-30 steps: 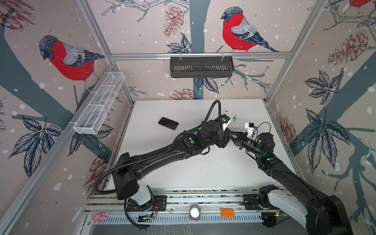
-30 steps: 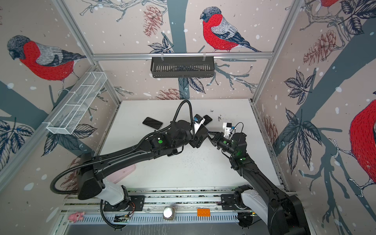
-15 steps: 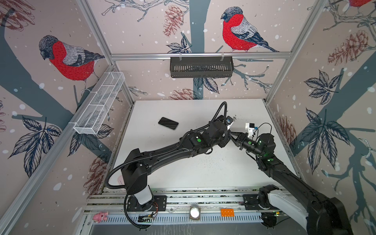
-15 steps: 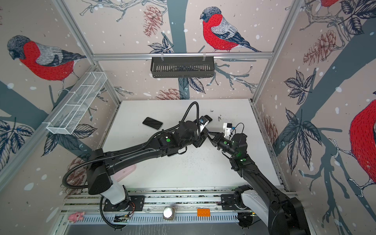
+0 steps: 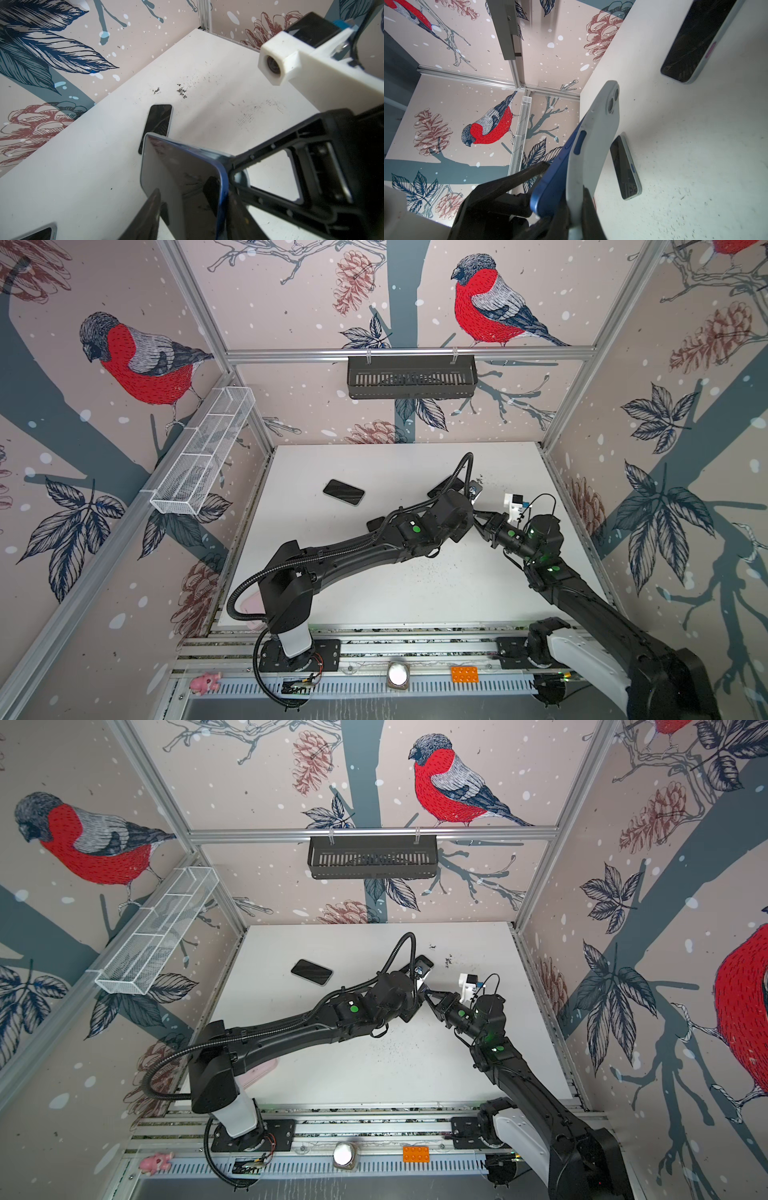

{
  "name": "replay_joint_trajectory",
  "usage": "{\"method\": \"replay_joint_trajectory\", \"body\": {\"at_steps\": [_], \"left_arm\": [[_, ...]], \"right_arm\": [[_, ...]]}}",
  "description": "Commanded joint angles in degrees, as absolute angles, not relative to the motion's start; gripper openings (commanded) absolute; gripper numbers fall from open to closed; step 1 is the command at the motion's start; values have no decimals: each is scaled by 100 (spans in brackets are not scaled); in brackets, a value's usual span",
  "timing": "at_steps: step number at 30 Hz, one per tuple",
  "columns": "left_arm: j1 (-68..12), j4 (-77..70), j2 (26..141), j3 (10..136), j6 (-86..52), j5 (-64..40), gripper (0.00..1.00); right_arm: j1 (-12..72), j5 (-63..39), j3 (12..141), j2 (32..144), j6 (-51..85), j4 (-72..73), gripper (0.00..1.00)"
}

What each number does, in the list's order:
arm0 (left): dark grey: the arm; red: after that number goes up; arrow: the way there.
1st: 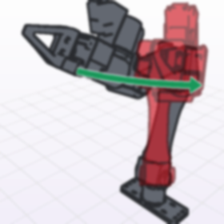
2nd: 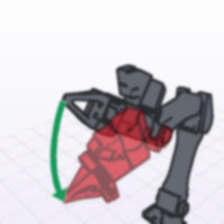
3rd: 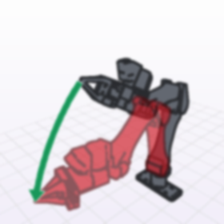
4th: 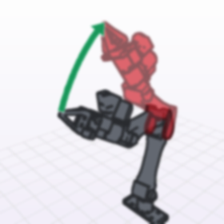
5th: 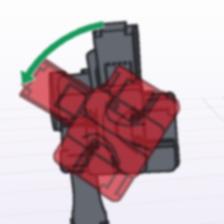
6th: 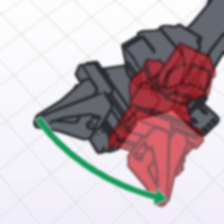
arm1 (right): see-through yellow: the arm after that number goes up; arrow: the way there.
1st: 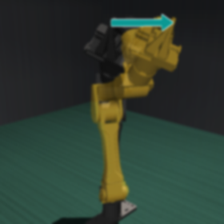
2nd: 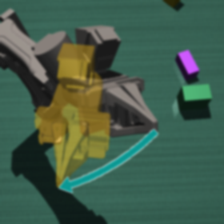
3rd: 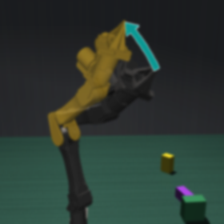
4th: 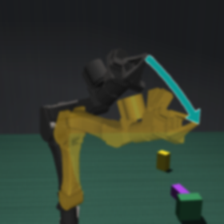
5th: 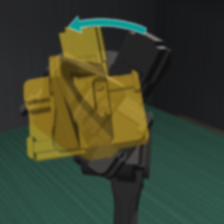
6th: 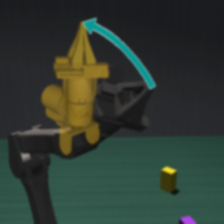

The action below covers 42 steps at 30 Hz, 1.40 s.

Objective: Take the phone out of the phone case
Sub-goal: Remove the phone case from the phone, then place the phone case at the center of the table.

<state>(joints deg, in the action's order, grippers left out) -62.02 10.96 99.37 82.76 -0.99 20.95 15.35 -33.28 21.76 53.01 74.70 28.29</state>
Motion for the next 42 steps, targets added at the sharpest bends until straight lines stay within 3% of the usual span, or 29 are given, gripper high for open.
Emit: {"method": "replay_joint_trajectory", "body": {"at_steps": [1,17,23,34,42], "left_arm": [[-6205,1283,10013,8292,69,2584,44],[-6317,1347,9911,8363,219,2330,5],[-6374,1104,9542,8181,535,2427,0],[-6503,207,8331,7224,1204,2529,0],[-6604,146,7937,6741,1820,3135,0]], "right_arm": [[1559,-3586,2188,5222,7444,3418,1],[1559,-3511,2145,5121,7380,3228,1],[1552,-3303,2084,4954,7136,2735,1],[1462,-3055,1584,4981,7118,2597,1],[910,-2892,1288,4657,7148,2056,1]]}}
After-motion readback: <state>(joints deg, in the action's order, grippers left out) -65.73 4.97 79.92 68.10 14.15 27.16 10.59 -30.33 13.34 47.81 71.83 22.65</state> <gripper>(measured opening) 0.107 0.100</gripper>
